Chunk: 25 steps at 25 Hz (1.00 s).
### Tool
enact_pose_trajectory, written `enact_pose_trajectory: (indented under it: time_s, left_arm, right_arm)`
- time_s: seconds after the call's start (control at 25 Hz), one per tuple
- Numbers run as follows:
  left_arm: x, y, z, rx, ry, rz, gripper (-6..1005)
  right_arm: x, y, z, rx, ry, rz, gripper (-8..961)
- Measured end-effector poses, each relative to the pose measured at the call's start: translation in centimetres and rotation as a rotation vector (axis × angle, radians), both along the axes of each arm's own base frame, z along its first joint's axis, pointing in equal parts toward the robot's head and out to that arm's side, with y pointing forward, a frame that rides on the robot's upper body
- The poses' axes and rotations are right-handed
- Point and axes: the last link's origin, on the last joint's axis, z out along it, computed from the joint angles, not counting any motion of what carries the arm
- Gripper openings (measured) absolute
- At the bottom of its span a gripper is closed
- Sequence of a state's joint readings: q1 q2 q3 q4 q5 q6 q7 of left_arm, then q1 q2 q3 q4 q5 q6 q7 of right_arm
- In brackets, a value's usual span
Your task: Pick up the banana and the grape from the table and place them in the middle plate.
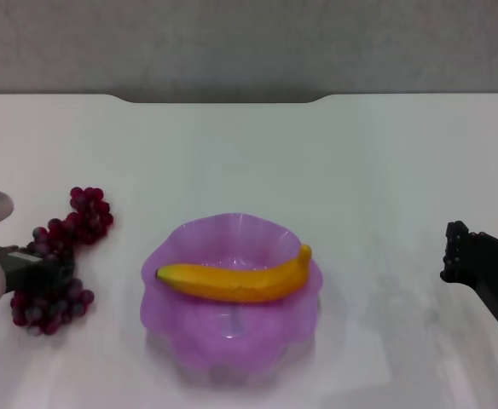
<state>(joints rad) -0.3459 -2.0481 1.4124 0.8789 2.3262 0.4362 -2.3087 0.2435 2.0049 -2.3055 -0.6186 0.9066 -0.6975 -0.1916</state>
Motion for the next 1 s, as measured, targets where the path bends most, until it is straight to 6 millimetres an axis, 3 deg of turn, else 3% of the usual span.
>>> enact_pose_trajectory:
  time_s: [1.0]
  left_arm:
    - [-0.21, -0.56, 0.33, 0.095, 0.019, -0.036, 396]
  right_arm:
    - [0.27, 0.17, 0.1, -0.002, -0.016, 0.0, 26]
